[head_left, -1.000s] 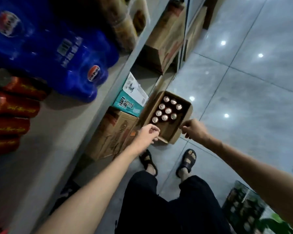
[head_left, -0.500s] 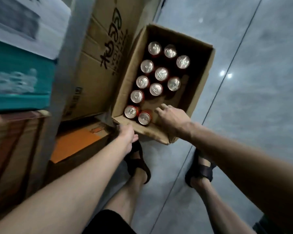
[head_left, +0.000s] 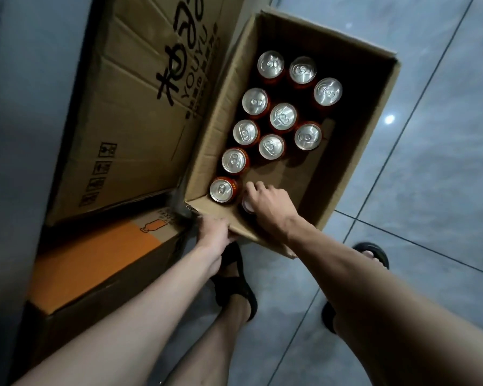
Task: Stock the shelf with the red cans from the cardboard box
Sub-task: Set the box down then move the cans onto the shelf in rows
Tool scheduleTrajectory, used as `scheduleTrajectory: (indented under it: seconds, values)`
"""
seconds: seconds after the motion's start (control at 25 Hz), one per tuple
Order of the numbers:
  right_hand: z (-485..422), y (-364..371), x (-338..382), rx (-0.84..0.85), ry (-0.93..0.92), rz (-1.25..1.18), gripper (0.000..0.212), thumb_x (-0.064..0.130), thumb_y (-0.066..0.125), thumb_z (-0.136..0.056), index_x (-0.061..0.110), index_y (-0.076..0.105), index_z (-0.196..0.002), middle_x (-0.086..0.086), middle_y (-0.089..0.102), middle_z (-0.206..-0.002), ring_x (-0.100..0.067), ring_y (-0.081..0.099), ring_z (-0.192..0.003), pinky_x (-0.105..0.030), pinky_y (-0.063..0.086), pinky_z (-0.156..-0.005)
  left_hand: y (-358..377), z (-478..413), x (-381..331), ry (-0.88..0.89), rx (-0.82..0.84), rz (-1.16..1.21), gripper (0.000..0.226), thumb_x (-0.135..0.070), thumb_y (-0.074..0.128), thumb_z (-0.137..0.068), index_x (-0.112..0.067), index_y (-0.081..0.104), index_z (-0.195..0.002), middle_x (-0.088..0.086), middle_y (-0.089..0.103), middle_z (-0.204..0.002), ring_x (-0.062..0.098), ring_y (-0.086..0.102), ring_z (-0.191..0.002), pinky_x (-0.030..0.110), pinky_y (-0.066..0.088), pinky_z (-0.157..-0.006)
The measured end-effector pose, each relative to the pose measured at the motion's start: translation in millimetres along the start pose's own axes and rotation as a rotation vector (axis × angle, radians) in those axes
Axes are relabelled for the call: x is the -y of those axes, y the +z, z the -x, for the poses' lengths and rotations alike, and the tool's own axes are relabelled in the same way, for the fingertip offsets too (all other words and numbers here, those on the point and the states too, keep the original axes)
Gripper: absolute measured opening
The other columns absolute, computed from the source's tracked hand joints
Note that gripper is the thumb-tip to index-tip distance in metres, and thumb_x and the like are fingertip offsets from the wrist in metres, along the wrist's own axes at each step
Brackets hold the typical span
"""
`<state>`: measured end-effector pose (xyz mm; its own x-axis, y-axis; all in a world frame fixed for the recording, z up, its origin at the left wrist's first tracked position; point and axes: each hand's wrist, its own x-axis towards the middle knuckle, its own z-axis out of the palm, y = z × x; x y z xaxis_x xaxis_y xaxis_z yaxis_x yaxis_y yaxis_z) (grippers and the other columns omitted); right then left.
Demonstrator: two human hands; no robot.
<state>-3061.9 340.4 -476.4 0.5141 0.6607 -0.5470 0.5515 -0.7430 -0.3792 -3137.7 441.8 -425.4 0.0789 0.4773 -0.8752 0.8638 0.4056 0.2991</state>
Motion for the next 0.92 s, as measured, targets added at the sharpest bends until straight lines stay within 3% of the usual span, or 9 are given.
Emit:
scheduleTrajectory:
  seconds: [0.08, 0.2, 0.36, 0.48, 0.68, 0.72, 0.8, 0.88, 0.92]
  values:
    - [21.0, -18.8, -9.5, -0.001, 0.118, -0.18, 0.046, 0.026, 0.068, -0.074, 0.011, 0.043, -0.11, -0.01, 0.059, -0.107, -0.033, 0.061, -0.093, -0.034, 0.036, -0.061, -10.1, 16.4, -7.2, 0.022, -0.041, -0.141, 0.029, 0.009, 0.055, -0.083, -0.006, 0.056, -0.109, 0.014, 0.064, -0.11, 0.028, 0.061, -0.105, 0.037, 0.052, -0.088]
    - [64.8, -67.3, -18.4, -0.083, 0.366, -0.527, 0.055, 0.052, 0.068, -0.063, 0.019, 0.046, -0.1, 0.0, 0.062, -0.091, -0.024, 0.059, -0.079, -0.032, 0.043, -0.062, -22.4, 61.1, -21.6, 0.076, -0.084, -0.476, 0.079, 0.002, 0.069, -0.078, -0.011, 0.03, -0.145, 0.016, 0.052, -0.135, 0.033, 0.05, -0.125, 0.043, 0.041, -0.108]
    - [148.7, -175.3, -27.3, -0.11, 0.596, -1.151, 0.052, 0.059, 0.064, -0.056, 0.025, 0.058, -0.095, 0.003, 0.067, -0.087, -0.017, 0.062, -0.078, -0.033, 0.05, -0.066, -16.9, 185.7, -59.9, 0.37, 0.144, -0.701, 0.106, -0.019, 0.083, -0.072, -0.022, 0.015, -0.153, 0.004, 0.026, -0.156, 0.024, 0.032, -0.141, 0.035, 0.03, -0.112]
    - [224.9, -286.8, -15.5, -0.115, 0.507, -1.337, 0.041, 0.05, 0.065, -0.061, 0.02, 0.059, -0.088, 0.005, 0.061, -0.073, -0.01, 0.057, -0.061, -0.028, 0.043, -0.053, -23.2, 303.9, -112.0, 0.58, 0.263, -0.638, 0.098, -0.033, 0.085, -0.069, -0.029, 0.027, -0.148, -0.002, 0.048, -0.14, 0.013, 0.049, -0.124, 0.023, 0.039, -0.097]
    - [335.3, -480.2, 42.2, -0.136, 0.334, -1.363, 0.03, 0.047, 0.068, -0.083, 0.018, 0.061, -0.082, 0.012, 0.061, -0.052, 0.0, 0.055, -0.045, -0.016, 0.042, -0.044, -71.7, 495.1, -206.6, 0.877, 0.162, -0.567, 0.076, -0.029, 0.085, -0.065, -0.025, 0.046, -0.13, -0.004, 0.059, -0.12, 0.014, 0.057, -0.106, 0.013, 0.041, -0.08]
    - [356.2, -516.0, 59.1, -0.144, 0.298, -1.334, 0.033, 0.051, 0.067, -0.083, 0.018, 0.063, -0.081, 0.011, 0.065, -0.054, -0.002, 0.06, -0.049, -0.017, 0.046, -0.047, -89.0, 529.9, -222.3, 0.895, 0.145, -0.556, 0.076, -0.031, 0.086, -0.064, -0.024, 0.047, -0.129, -0.006, 0.059, -0.116, 0.013, 0.057, -0.102, 0.011, 0.04, -0.077]
    - [392.8, -579.9, 97.8, -0.092, 0.217, -1.26, 0.041, 0.057, 0.065, -0.082, 0.017, 0.069, -0.092, 0.003, 0.075, -0.075, -0.013, 0.072, -0.073, -0.028, 0.058, -0.069, -130.4, 587.0, -247.7, 0.937, 0.1, -0.534, 0.077, -0.034, 0.088, -0.061, -0.022, 0.049, -0.127, -0.008, 0.058, -0.108, 0.012, 0.057, -0.1, 0.016, 0.039, -0.078]
    - [415.9, -624.7, 132.1, -0.006, 0.11, -1.235, 0.041, 0.049, 0.068, -0.084, 0.016, 0.067, -0.107, -0.011, 0.075, -0.098, -0.03, 0.07, -0.095, -0.044, 0.057, -0.088, -169.2, 627.3, -265.7, 0.956, 0.109, -0.512, 0.076, -0.033, 0.088, -0.061, -0.022, 0.05, -0.126, -0.009, 0.058, -0.108, 0.01, 0.057, -0.1, 0.016, 0.04, -0.077]
    - [426.2, -642.0, 150.1, 0.016, 0.045, -1.241, 0.039, 0.041, 0.07, -0.084, 0.014, 0.065, -0.112, -0.015, 0.073, -0.104, -0.034, 0.069, -0.098, -0.045, 0.055, -0.089, -190.4, 646.3, -270.1, 0.95, 0.132, -0.469, 0.074, -0.032, 0.087, -0.063, -0.023, 0.049, -0.125, -0.01, 0.059, -0.108, 0.006, 0.057, -0.098, 0.013, 0.04, -0.075]
